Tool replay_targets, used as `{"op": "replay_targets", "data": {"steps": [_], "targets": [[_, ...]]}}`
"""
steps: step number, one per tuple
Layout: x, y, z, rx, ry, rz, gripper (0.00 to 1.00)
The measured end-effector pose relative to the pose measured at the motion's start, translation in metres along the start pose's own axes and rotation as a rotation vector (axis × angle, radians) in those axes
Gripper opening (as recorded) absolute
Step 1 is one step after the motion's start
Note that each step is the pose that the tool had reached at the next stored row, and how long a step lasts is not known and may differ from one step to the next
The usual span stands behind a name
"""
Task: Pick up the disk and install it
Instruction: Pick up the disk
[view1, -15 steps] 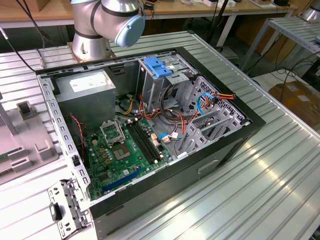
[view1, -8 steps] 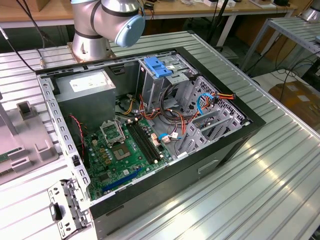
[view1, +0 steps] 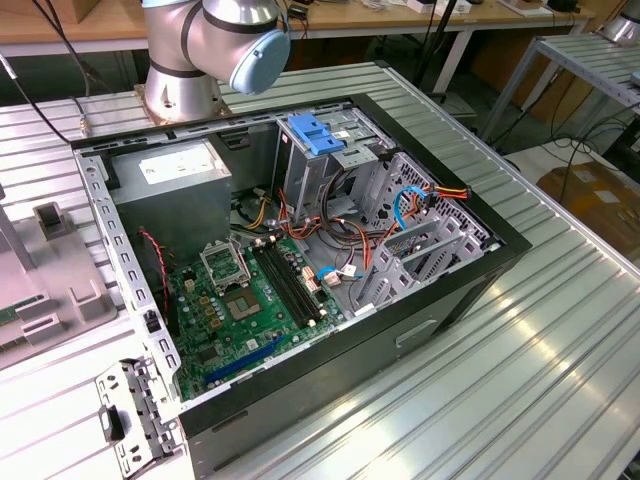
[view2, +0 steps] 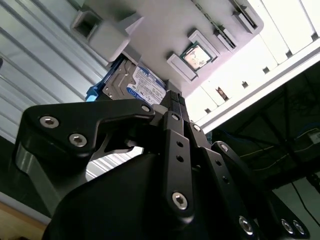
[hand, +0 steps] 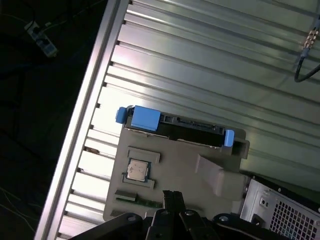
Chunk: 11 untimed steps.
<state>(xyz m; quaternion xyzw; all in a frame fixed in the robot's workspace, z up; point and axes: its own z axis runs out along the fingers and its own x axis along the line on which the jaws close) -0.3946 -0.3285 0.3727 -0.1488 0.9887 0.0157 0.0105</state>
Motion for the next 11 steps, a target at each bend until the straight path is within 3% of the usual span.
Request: {"op": "replay_targets", "data": {"steps": [11], "targets": [[0.0,0.0,0.0,-0.0025,0.0028,-0.099,0.11]]}}
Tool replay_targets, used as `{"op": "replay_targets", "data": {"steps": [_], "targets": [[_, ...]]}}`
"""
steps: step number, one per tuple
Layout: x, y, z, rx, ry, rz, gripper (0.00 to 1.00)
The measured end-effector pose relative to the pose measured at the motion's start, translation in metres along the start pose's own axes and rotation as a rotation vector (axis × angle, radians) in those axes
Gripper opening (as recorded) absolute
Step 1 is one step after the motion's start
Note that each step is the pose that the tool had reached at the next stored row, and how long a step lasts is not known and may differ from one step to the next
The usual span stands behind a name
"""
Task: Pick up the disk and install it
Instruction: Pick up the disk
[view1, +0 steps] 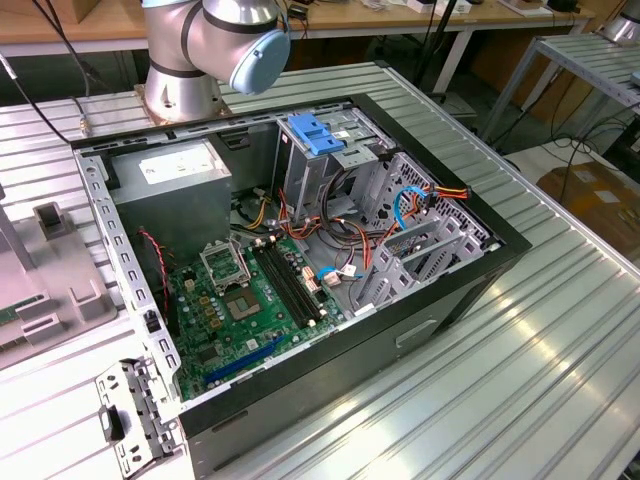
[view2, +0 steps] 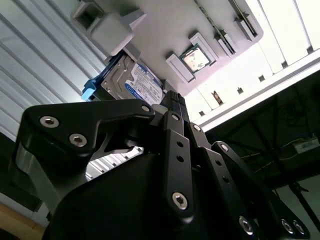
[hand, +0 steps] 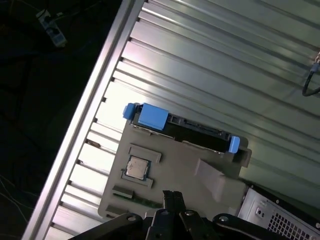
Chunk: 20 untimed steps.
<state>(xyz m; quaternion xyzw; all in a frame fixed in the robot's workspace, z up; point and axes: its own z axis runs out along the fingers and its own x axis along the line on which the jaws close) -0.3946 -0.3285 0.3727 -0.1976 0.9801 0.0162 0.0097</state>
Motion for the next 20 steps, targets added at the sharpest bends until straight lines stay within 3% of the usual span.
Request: {"op": "replay_targets", "data": {"steps": [6,12,20], "targets": [[0.0,0.0,0.0,-0.0015,0.0016,-0.06,0.11],[0.0,0.0,0.0,-0.0039,0.0043,-0.154,0.11],[0.0,0.0,0.0,-0.0059,0.0064,-0.229,0.11]]}}
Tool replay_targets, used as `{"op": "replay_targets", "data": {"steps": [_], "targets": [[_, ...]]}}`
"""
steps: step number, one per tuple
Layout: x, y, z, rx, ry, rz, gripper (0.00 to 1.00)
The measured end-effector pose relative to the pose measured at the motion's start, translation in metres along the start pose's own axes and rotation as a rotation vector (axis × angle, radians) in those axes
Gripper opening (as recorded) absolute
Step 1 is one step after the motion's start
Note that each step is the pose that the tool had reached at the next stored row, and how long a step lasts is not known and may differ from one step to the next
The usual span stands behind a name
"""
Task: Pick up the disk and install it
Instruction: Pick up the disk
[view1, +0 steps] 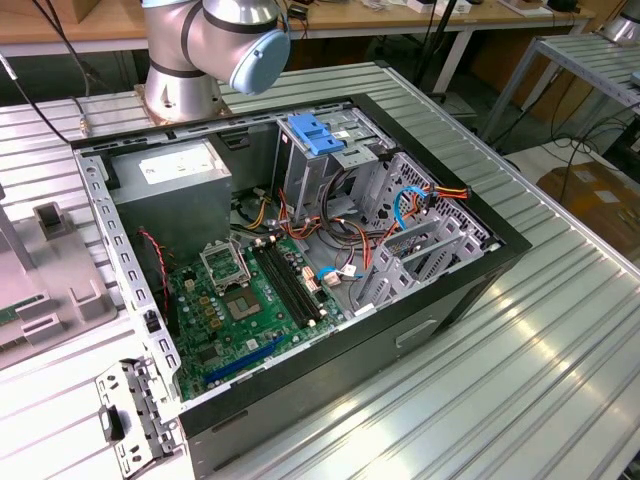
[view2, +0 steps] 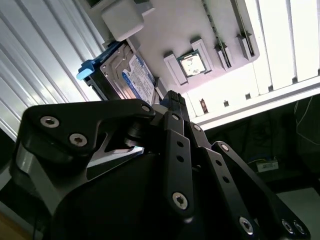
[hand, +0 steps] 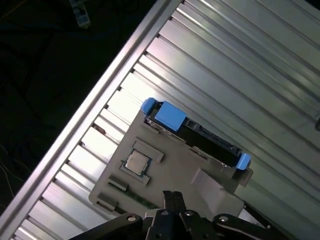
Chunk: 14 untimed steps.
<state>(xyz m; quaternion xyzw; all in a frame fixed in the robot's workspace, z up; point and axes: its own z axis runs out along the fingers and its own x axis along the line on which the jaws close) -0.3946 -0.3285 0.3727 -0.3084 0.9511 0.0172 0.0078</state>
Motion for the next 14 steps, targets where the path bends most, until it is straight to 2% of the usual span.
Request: {"op": "replay_targets", "data": {"steps": [2,6,9,14], "targets": [[0.0,0.0,0.0,-0.0008,0.001,-0.035,0.11],[0.0,0.0,0.0,-0.0018,0.002,-0.069,0.11],[0.0,0.0,0.0,-0.003,0.0033,-0.119,0.11],[0.0,0.0,0.0,-0.0046,0.005,-0.18,0.11]]}}
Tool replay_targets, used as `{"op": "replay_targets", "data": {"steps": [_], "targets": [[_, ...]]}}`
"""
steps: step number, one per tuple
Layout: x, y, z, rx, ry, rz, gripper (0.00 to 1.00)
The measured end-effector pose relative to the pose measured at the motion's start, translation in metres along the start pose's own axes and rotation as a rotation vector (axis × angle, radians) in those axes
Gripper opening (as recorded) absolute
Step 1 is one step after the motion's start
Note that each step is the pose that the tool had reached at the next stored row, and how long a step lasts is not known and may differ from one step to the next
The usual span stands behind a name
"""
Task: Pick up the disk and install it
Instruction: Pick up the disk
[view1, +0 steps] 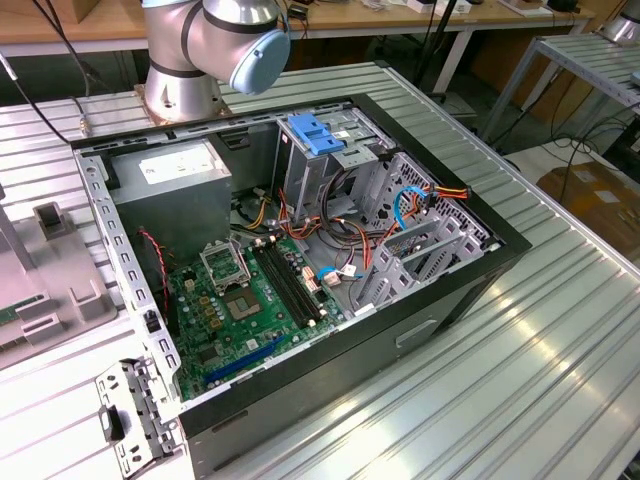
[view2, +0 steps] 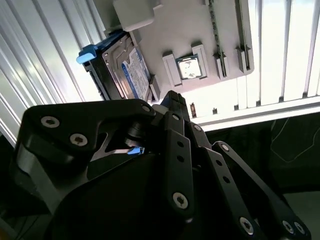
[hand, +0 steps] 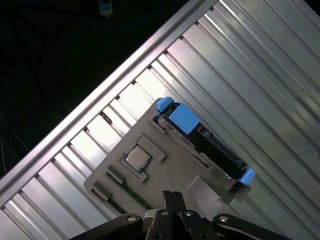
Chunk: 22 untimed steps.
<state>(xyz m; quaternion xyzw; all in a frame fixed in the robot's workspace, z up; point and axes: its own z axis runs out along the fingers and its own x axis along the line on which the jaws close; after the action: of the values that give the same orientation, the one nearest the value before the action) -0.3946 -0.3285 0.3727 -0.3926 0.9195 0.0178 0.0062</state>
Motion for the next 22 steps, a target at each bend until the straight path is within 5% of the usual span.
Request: {"op": "replay_targets", "data": {"steps": [8,12,22], "targets": [[0.0,0.0,0.0,-0.0028,0.0031,-0.112,0.11],[0.0,0.0,0.0,-0.0051,0.0057,-0.202,0.11],[0.0,0.0,0.0,-0.0084,0.0092,-0.33,0.11]]}}
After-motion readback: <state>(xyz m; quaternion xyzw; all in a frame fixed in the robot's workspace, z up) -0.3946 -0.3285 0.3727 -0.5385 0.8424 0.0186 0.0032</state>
